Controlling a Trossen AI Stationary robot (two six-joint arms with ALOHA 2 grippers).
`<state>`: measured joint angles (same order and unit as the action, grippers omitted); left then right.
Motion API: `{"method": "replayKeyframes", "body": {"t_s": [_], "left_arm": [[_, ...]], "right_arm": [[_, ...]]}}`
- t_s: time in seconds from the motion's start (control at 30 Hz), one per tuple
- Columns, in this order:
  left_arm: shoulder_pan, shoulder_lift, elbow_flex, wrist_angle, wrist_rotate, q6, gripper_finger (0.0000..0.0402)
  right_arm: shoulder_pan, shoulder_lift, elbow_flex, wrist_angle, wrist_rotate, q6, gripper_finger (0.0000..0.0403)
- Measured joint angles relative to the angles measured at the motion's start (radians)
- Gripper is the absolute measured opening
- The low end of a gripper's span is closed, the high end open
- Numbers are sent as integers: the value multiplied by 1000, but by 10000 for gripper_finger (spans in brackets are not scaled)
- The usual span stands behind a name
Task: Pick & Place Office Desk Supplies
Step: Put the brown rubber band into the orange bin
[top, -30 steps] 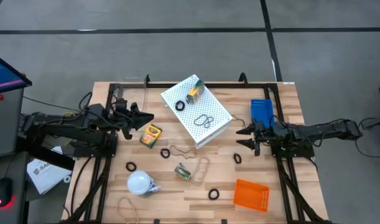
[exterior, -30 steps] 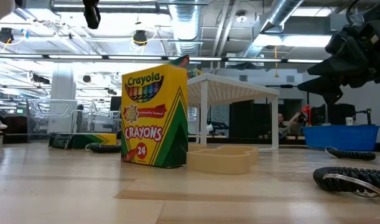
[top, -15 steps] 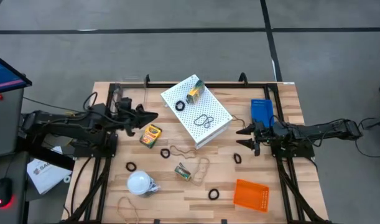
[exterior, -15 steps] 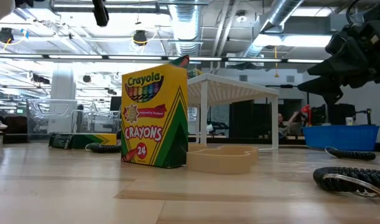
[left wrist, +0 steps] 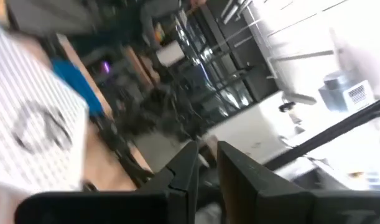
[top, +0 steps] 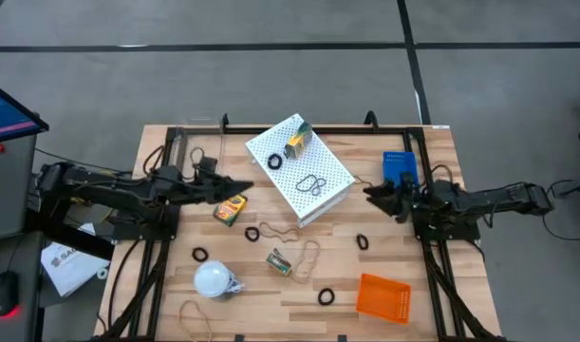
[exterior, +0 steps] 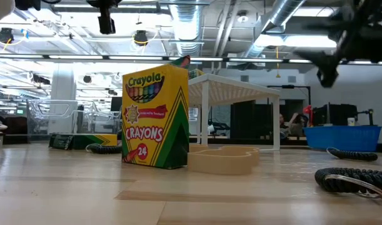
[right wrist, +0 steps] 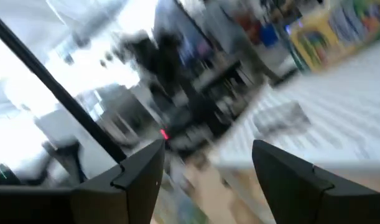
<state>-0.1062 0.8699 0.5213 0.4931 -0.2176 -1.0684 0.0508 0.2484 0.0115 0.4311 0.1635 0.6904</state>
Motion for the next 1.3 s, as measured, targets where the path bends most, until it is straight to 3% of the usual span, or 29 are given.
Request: {"method": "replayKeyframes", "body": {"t_s": [0.13, 0.37, 0.47, 0.57, 0.67, 0.83, 1.0, 1.13, 1.23, 1.3], "left_arm": [[-122, 56, 13, 17, 19, -140, 54], [-442, 192, 84, -4, 32, -360, 78], [-531, 224, 103, -6, -33, -380, 95], [-547, 233, 105, -5, -129, -345, 116], [-478, 231, 105, -3, -188, -198, 142], [-243, 218, 106, 88, -189, 153, 189], [8, 186, 209, 56, -34, 509, 221], [134, 156, 402, -385, 101, 710, 229], [177, 165, 580, -783, 113, 880, 229], [194, 183, 689, -959, 104, 940, 228]], "right_arm": [[-8, -1, 4, 228, -4, -1, 240], [-6, -1, 5, 508, -4, 14, 240], [-6, -1, 7, 598, 15, 17, 240], [-6, -1, 7, 663, 76, 17, 240], [-6, -1, 8, 703, 134, 17, 240], [-6, -1, 25, 714, 186, 18, 240], [-7, -1, 80, 696, 185, -13, 240], [-7, -1, 105, 667, 178, -51, 240], [-6, -1, 105, 651, 177, -51, 240], [-5, -1, 107, 645, 177, -53, 240]]}}
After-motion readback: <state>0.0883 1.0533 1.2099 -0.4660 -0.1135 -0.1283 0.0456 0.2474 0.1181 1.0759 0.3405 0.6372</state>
